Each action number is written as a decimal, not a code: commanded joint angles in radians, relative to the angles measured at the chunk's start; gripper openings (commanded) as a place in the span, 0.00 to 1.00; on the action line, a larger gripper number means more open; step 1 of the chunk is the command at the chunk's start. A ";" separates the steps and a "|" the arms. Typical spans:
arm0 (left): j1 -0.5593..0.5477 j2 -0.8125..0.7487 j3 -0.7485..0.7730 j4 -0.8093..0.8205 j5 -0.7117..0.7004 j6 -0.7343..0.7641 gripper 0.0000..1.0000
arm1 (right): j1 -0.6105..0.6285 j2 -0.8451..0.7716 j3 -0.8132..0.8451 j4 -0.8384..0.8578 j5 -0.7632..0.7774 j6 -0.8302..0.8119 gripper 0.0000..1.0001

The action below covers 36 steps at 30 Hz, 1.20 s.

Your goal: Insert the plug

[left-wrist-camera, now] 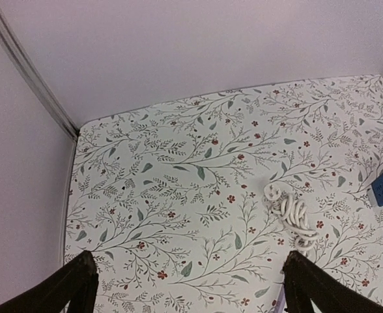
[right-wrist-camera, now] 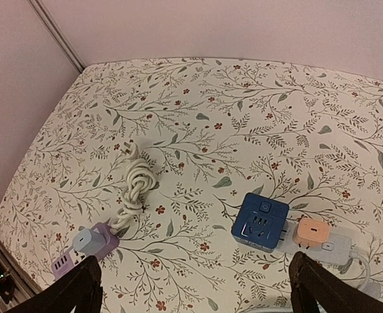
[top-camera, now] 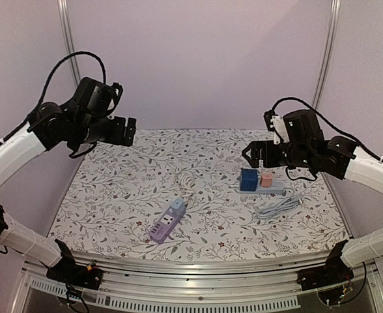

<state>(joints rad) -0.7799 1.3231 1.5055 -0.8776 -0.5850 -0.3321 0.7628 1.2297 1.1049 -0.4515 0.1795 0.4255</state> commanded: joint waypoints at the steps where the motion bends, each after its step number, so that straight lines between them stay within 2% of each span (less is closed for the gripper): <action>1: 0.025 -0.149 -0.169 0.144 -0.144 0.047 0.99 | -0.130 -0.109 -0.029 0.015 -0.101 0.041 0.99; 7: 0.032 -0.386 -0.379 0.249 -0.267 0.015 0.99 | -0.312 -0.208 -0.066 -0.069 -0.072 0.074 0.99; 12: 0.036 -0.475 -0.449 0.256 -0.289 -0.001 0.99 | -0.536 -0.312 -0.123 -0.093 -0.277 0.102 0.99; 16: 0.037 -0.486 -0.457 0.236 -0.312 0.002 0.99 | -0.645 -0.336 -0.143 -0.116 -0.373 0.130 0.99; 22: 0.039 -0.479 -0.453 0.222 -0.326 0.008 0.99 | -0.664 -0.292 -0.113 -0.117 -0.419 0.139 0.99; 30: 0.039 -0.473 -0.455 0.208 -0.320 -0.009 1.00 | -0.664 -0.285 -0.103 -0.087 -0.341 0.124 0.99; 36: 0.039 -0.464 -0.455 0.206 -0.322 -0.007 0.99 | -0.664 -0.281 -0.117 -0.057 -0.377 0.105 0.99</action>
<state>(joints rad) -0.7559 0.8471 1.0630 -0.6621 -0.8955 -0.3294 0.1032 0.9520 0.9791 -0.5442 -0.1864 0.5472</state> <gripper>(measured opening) 0.995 0.989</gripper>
